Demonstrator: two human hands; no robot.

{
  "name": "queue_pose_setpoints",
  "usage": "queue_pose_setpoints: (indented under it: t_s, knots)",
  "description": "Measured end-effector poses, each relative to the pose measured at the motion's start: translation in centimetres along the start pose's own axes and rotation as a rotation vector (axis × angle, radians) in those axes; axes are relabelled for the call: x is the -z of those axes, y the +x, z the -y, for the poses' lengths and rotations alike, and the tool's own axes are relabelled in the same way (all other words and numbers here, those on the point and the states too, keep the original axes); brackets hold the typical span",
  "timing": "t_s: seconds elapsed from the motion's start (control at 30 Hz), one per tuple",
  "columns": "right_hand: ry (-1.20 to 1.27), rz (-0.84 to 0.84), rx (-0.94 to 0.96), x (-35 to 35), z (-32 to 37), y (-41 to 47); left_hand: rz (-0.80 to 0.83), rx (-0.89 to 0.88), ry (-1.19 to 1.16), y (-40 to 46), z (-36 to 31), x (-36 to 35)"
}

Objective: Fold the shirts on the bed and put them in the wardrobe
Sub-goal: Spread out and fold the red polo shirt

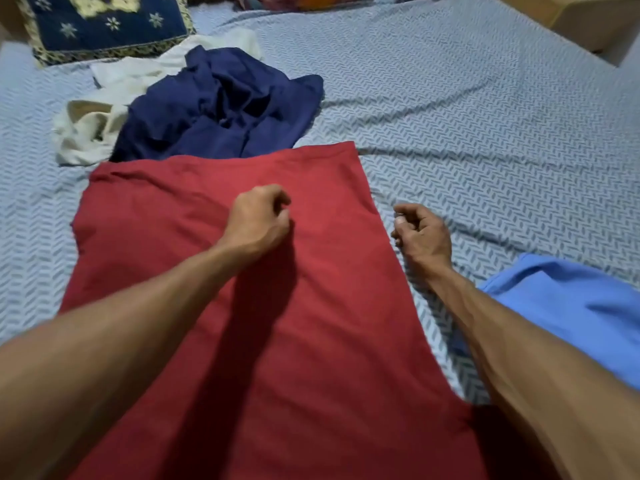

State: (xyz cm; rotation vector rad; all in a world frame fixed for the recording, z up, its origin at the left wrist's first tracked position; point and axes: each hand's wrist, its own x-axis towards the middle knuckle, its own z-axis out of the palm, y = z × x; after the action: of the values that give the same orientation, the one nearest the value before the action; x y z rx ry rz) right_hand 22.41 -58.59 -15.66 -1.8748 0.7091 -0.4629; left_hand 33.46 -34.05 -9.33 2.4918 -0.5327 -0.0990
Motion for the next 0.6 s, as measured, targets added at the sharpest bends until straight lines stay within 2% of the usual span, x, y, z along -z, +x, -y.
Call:
queue_pose_setpoints:
  t_s: [0.1,0.2,0.33,0.47,0.6]
  knots:
    - [0.122,0.033,-0.029,0.2,-1.1,0.8,0.100,-0.050,-0.014,7.8,-5.3,-4.9]
    - [0.178,0.060,-0.044,0.2,-1.5,0.9,0.136,-0.082,0.116,12.5,-8.5,-7.4]
    - [0.236,0.066,-0.052,0.1,-1.8,0.8,0.250,0.132,0.135,15.1,-10.8,-8.1]
    - [0.271,0.070,-0.034,0.3,-1.3,0.4,0.091,0.125,-0.117,16.7,-11.1,-7.9]
    - [0.212,0.037,0.003,0.2,-1.2,0.3,0.035,0.109,-0.281,17.3,-10.3,-9.1]
